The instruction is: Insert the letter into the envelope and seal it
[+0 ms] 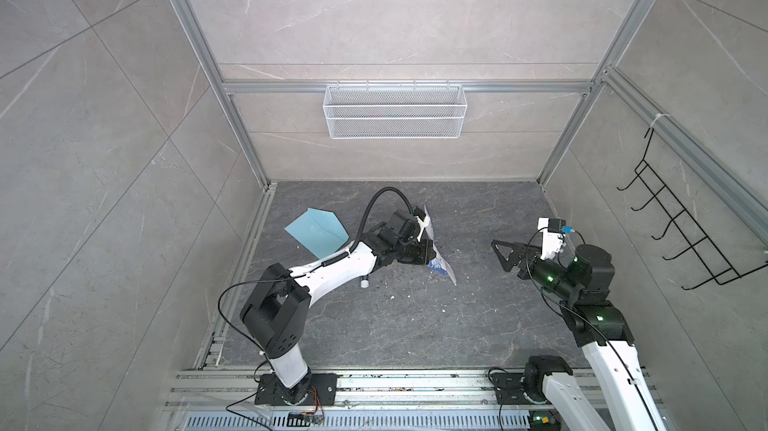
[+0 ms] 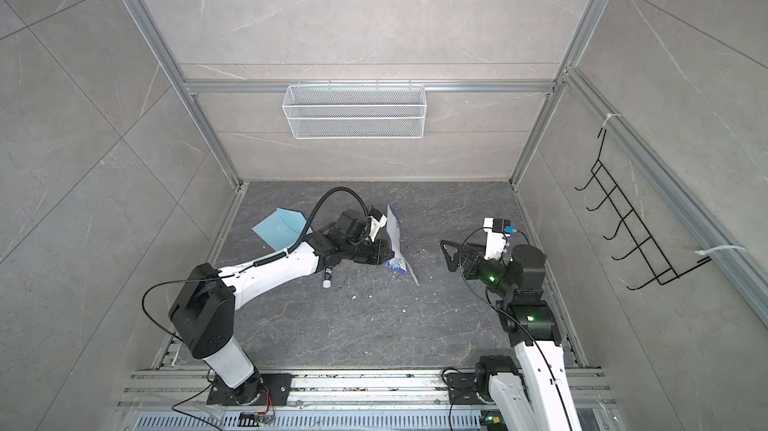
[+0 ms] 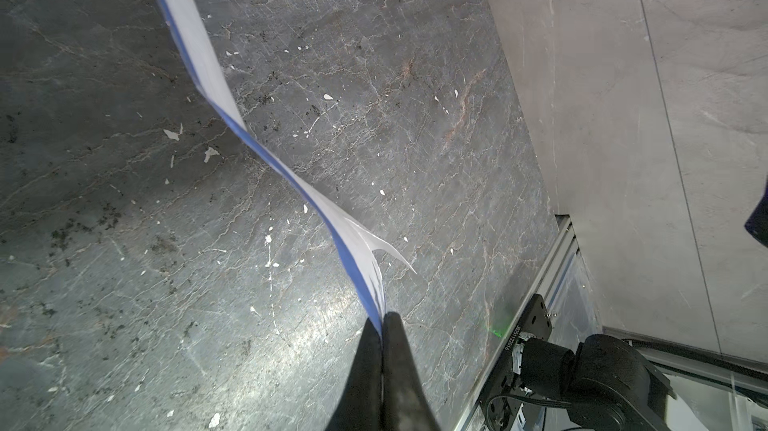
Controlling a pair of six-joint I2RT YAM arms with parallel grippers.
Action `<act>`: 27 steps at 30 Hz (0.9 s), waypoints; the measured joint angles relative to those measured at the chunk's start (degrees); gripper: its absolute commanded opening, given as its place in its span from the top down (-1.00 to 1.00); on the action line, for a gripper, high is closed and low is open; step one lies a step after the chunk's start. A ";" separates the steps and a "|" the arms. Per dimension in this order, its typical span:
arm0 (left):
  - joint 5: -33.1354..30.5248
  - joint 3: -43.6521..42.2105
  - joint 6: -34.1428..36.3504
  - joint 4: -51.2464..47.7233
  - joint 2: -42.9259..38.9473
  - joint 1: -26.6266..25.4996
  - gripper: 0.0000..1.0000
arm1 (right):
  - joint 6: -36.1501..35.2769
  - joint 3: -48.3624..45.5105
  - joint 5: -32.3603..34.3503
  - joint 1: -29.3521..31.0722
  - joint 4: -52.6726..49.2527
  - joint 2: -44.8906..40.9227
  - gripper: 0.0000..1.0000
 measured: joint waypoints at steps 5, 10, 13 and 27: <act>-0.24 0.00 -3.02 -0.26 -1.25 0.31 1.00 | -3.45 1.11 -0.15 0.61 -3.15 -3.15 -0.98; -0.31 -0.02 -7.10 -0.24 -3.13 0.61 1.00 | -6.56 1.27 -0.13 1.75 -5.29 -3.63 -0.98; -0.66 -0.15 -9.29 -0.13 -5.01 0.66 1.00 | -7.78 1.27 -0.11 3.34 -5.46 -3.13 -0.98; -3.93 -2.62 -14.69 -1.22 -10.95 0.70 1.00 | -16.09 -1.36 16.96 29.51 2.82 6.97 -0.99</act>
